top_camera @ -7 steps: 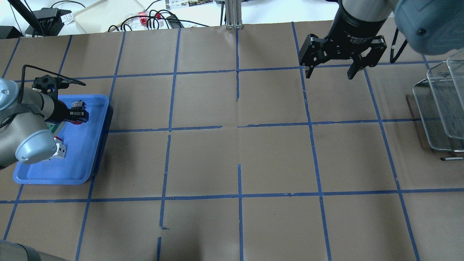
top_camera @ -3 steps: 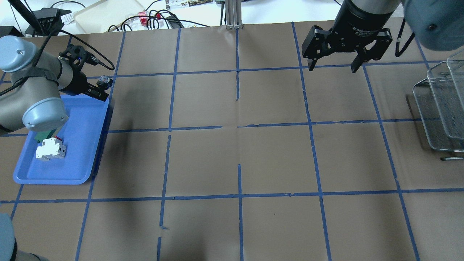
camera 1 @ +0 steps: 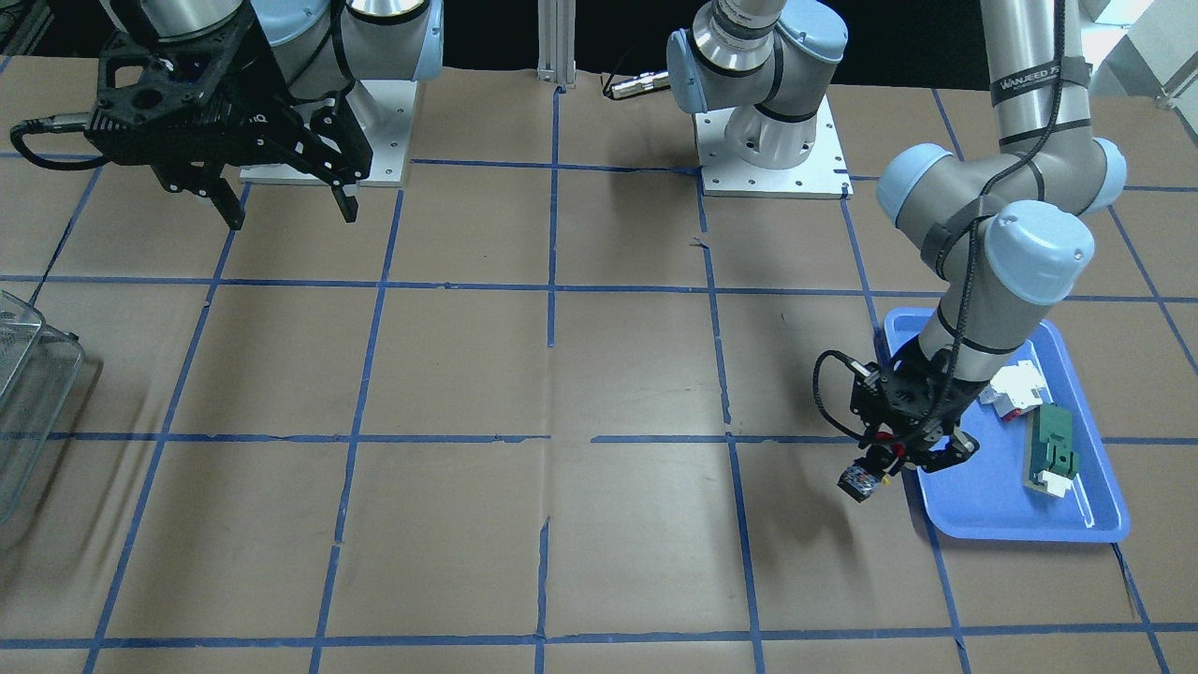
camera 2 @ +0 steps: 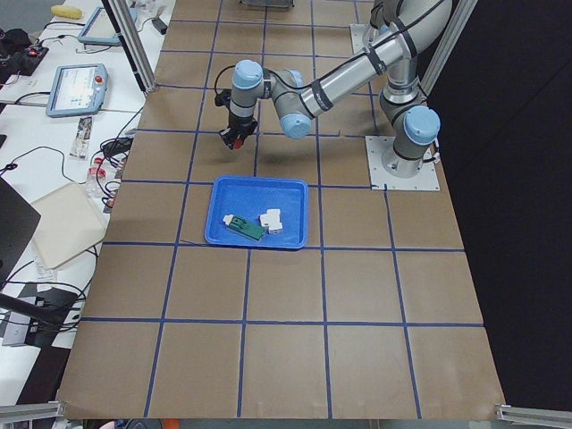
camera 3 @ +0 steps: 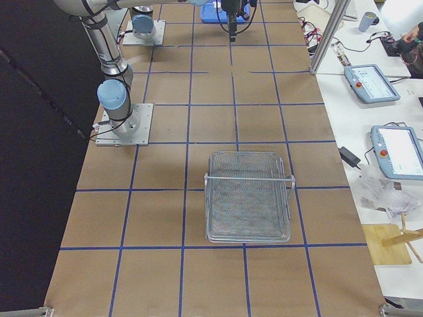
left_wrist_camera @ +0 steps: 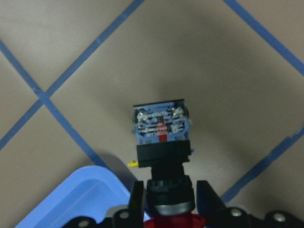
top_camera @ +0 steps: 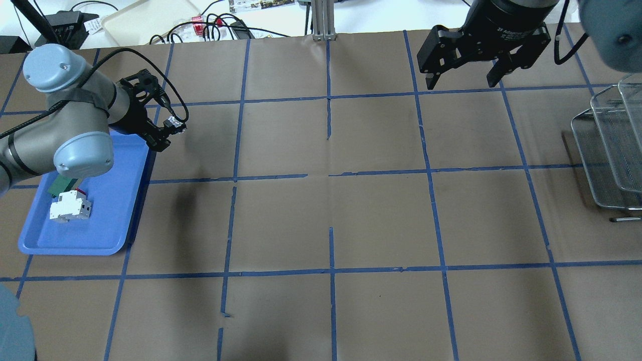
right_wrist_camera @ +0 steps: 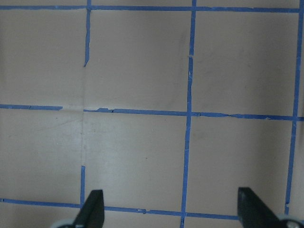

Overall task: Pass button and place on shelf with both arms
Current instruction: 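Carry the button to table center with left gripper while right gripper approaches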

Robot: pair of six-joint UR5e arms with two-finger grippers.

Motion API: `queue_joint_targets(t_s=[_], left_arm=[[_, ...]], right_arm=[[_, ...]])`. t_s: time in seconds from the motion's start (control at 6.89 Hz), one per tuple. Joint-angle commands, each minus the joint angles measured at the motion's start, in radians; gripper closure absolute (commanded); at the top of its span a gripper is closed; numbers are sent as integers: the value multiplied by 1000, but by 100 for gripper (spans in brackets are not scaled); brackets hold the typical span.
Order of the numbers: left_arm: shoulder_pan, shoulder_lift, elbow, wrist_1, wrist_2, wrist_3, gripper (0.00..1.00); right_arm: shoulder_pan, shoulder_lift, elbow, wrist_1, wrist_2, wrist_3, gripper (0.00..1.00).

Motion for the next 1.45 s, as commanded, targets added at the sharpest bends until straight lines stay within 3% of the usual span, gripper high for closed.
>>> queue_joint_targets(t_s=[0.0, 0.15, 0.29, 0.58, 0.73, 1.02, 1.31], left_arm=[[-110, -12, 6, -1, -4, 50, 100], [-143, -19, 4, -1, -86, 51, 100], [-184, -18, 2, -4, -239, 41, 100], [-322, -4, 15, 3, -307, -8, 100], [-342, -1, 15, 4, -469, -86, 100], [-373, 40, 19, -1, -638, -105, 100], [-425, 89, 24, 7, -653, -105, 100]], right_arm=[[4, -3, 12, 2, 18, -184, 0], [5, 5, 9, -7, 48, -313, 0], [2, 10, 10, -6, 129, -419, 0], [-10, 27, 12, -7, 133, -631, 0], [-13, 33, 12, -21, 136, -741, 0], [5, 91, 55, -73, 136, -791, 0], [-11, 108, 121, -184, 218, -1029, 0]])
